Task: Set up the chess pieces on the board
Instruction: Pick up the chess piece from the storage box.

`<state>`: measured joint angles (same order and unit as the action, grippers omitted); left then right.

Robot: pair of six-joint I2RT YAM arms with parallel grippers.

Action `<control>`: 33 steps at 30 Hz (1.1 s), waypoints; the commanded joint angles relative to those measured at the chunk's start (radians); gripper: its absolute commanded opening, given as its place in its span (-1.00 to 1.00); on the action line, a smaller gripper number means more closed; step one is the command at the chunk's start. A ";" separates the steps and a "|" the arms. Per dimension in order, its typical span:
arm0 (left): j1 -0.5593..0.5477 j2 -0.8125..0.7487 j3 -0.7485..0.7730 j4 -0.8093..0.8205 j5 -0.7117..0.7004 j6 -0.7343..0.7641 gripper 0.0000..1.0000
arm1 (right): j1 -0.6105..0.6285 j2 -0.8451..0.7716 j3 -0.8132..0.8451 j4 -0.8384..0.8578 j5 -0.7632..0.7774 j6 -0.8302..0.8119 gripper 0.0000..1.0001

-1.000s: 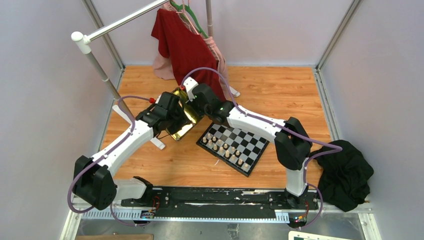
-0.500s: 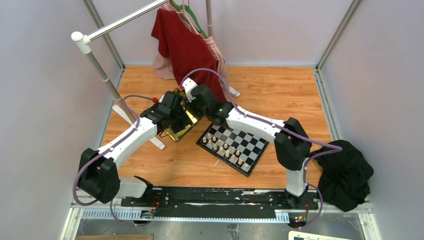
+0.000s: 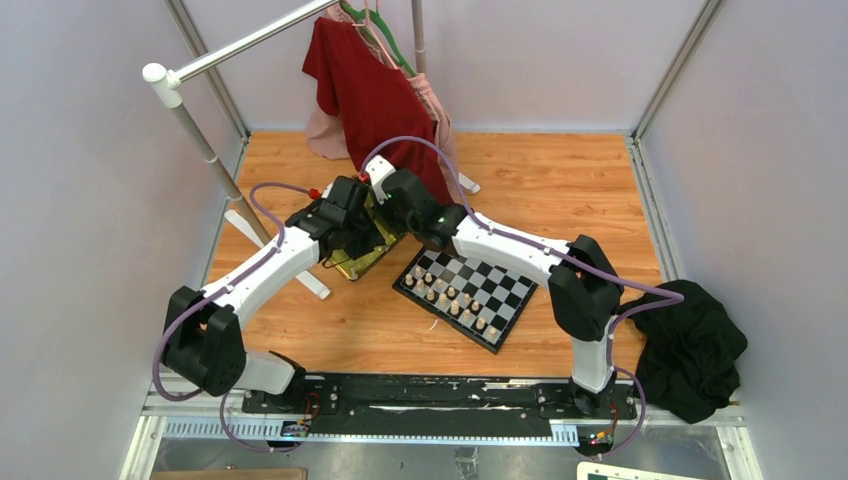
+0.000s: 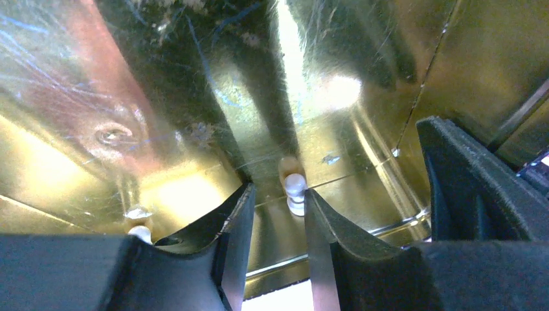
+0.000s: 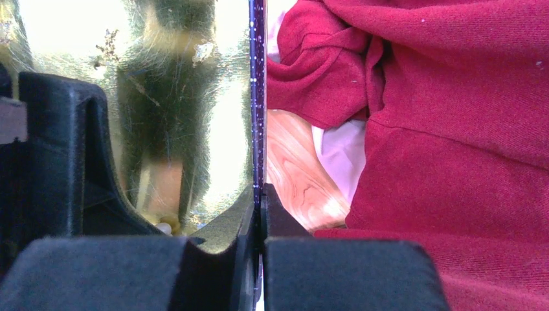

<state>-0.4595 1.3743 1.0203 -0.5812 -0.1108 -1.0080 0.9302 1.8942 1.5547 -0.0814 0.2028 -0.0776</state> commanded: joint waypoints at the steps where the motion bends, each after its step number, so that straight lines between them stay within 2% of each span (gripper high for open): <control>1: 0.004 0.029 0.034 0.011 -0.040 0.011 -0.22 | 0.019 -0.058 -0.008 0.044 -0.011 0.025 -1.00; 12: 0.004 0.056 0.037 0.039 -0.018 0.024 -0.51 | 0.018 -0.055 -0.006 0.043 -0.009 0.022 -1.00; 16: 0.004 0.044 0.035 0.037 -0.032 0.028 -0.68 | 0.019 -0.046 0.003 0.042 -0.013 0.025 -1.00; 21: 0.004 0.022 0.028 0.040 -0.051 0.029 -0.99 | 0.019 -0.040 0.010 0.037 -0.010 0.025 -1.00; 33: 0.004 -0.077 0.004 0.017 -0.147 0.050 -1.00 | 0.018 -0.016 0.023 0.023 -0.002 0.029 -1.00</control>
<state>-0.4595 1.3483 1.0302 -0.5720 -0.1776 -0.9779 0.9298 1.8938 1.5433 -0.0803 0.2111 -0.0654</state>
